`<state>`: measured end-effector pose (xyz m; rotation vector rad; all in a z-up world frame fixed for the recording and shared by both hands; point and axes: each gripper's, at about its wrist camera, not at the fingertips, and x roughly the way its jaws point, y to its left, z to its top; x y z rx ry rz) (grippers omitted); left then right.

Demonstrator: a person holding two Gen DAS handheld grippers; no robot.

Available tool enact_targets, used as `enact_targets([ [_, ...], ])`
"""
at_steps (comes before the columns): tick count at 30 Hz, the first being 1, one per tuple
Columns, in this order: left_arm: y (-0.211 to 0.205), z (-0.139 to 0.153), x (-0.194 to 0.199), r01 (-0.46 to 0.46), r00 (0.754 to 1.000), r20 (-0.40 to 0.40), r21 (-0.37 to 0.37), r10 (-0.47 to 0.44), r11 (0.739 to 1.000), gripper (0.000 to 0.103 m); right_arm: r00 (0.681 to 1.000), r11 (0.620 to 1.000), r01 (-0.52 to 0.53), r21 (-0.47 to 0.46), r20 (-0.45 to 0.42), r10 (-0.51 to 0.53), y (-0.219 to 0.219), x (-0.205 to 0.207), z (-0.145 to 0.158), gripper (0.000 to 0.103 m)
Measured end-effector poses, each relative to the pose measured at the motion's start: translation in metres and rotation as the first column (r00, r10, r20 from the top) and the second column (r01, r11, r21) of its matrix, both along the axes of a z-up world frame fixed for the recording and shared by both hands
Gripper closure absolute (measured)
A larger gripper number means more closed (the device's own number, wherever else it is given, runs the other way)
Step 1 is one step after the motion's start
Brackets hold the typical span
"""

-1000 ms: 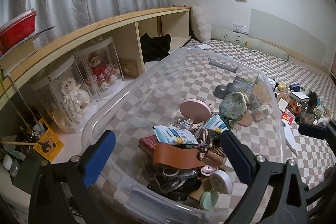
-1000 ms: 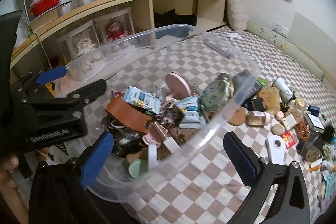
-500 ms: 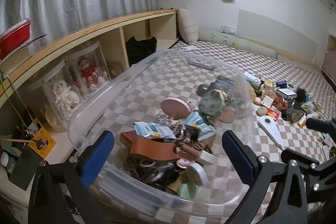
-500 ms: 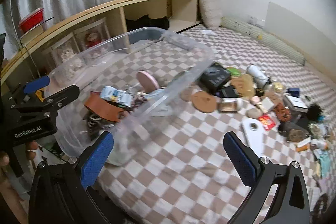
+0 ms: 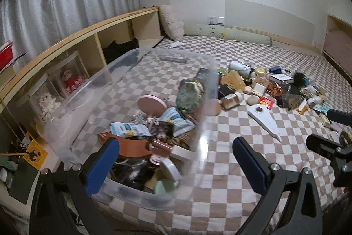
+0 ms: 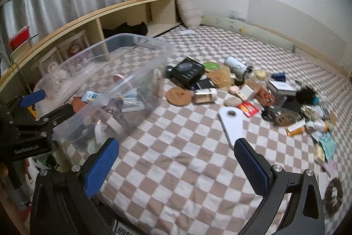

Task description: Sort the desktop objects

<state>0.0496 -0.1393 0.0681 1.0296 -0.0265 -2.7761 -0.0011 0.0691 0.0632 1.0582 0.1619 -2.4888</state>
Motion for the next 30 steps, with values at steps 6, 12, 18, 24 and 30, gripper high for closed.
enact_targets([
  [6,0.017,-0.004,0.003,0.007,1.0,0.002,0.001,-0.007,1.0,0.0,0.998,0.998,0.059,-0.011,-0.001,-0.059,0.032,0.005,-0.007,0.0],
  [12,0.031,-0.014,0.007,0.013,1.0,0.024,-0.012,-0.013,1.0,0.0,0.996,0.996,0.092,-0.009,-0.008,-0.092,0.051,0.011,-0.013,0.0],
  [18,0.044,-0.021,0.01,0.038,0.999,0.026,-0.031,-0.037,0.999,0.0,0.992,0.992,0.125,-0.022,-0.001,-0.126,0.066,0.019,-0.021,0.0],
  [24,0.052,-0.027,0.013,0.052,0.998,0.03,-0.034,-0.051,0.998,0.0,0.987,0.987,0.159,0.006,-0.024,-0.159,0.072,0.028,-0.025,0.0],
  [30,0.054,-0.029,0.013,0.058,0.998,0.03,-0.031,-0.057,0.998,0.0,0.986,0.987,0.162,-0.01,-0.02,-0.163,0.073,0.031,-0.03,0.0],
])
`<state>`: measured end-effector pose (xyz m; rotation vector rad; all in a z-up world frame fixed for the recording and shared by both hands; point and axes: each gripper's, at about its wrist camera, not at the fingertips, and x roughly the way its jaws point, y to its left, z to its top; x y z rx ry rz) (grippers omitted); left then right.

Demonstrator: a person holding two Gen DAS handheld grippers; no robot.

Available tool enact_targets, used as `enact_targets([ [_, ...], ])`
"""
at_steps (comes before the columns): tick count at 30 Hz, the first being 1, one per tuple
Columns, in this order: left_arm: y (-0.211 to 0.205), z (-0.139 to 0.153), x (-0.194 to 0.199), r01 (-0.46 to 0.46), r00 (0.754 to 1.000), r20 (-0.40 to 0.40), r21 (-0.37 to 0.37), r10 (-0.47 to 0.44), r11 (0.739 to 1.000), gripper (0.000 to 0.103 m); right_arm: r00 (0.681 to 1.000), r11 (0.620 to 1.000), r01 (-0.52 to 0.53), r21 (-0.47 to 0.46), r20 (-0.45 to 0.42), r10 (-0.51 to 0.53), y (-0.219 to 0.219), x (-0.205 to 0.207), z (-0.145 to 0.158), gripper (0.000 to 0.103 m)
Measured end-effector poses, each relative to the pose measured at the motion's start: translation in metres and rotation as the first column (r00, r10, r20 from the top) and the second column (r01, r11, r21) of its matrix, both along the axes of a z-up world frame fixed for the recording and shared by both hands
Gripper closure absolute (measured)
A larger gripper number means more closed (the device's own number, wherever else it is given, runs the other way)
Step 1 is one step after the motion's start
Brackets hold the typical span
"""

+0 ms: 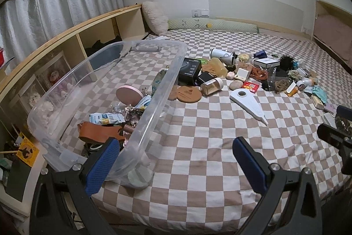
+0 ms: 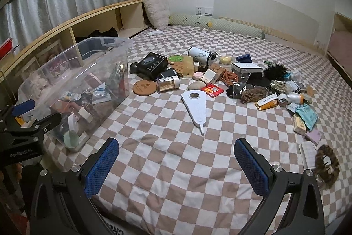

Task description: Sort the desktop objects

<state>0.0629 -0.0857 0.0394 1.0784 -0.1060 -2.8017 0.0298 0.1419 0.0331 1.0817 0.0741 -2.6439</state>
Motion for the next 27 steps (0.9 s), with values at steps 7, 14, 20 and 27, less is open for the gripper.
enact_targets([
  [7,-0.0032,-0.0009,-0.0008,-0.006,1.0,0.002,0.007,0.006,1.0,0.0,1.0,1.0,0.007,-0.007,0.009,-0.007,0.0008,-0.0016,-0.0026,0.0],
  [14,-0.0048,-0.0023,0.0,-0.011,1.0,0.003,0.005,0.011,1.0,0.0,1.0,1.0,0.005,-0.006,0.013,-0.005,0.0003,-0.002,-0.004,0.0],
  [20,-0.001,-0.0012,0.0008,-0.019,1.0,0.002,0.007,0.019,1.0,0.0,1.0,1.0,0.005,-0.006,0.012,-0.005,-0.0002,-0.0015,-0.0038,0.0],
  [27,-0.003,0.0006,0.0028,-0.027,1.0,-0.009,0.009,0.027,1.0,0.0,1.0,1.0,0.008,-0.01,0.013,-0.008,0.0008,-0.0022,-0.0036,0.0],
])
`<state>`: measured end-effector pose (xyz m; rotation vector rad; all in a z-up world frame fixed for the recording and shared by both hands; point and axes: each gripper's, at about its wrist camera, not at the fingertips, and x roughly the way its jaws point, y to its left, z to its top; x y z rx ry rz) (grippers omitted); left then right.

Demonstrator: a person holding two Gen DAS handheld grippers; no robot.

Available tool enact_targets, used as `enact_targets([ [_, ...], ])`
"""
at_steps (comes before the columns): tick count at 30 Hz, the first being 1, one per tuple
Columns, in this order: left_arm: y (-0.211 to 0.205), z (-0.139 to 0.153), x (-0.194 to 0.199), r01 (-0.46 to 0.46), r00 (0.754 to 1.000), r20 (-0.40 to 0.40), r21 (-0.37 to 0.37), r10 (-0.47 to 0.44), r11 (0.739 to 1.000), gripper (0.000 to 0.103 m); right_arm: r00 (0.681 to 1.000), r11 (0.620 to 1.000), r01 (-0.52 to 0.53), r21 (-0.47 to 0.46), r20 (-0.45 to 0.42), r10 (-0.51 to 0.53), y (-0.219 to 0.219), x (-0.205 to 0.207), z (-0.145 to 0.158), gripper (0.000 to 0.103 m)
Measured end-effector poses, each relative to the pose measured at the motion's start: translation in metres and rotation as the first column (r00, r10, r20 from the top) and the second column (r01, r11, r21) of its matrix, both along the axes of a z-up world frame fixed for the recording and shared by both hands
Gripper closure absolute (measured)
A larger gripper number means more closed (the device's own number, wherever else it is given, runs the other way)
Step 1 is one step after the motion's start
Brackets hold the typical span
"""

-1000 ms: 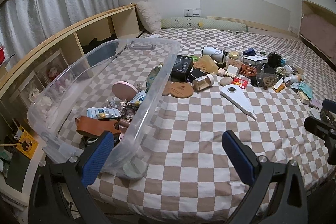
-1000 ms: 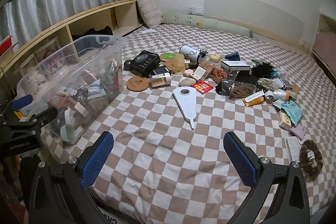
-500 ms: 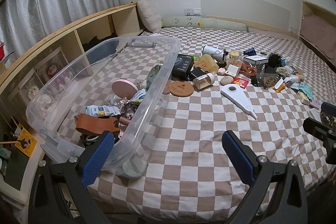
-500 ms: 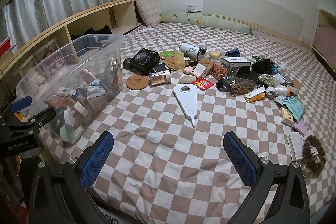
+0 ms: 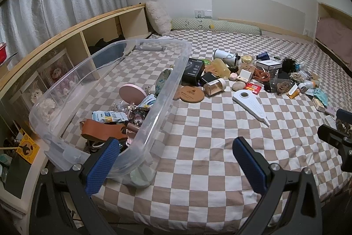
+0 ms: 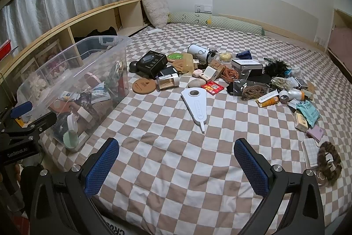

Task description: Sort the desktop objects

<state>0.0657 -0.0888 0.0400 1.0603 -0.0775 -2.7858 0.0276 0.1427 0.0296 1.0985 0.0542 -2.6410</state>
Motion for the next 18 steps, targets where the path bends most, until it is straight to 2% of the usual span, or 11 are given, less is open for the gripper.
enact_targets([
  [18,0.0042,0.0018,0.0053,-0.004,1.0,-0.026,-0.041,0.003,0.999,0.0,1.0,1.0,0.005,0.002,0.006,-0.005,0.0002,-0.0004,0.0,0.0],
])
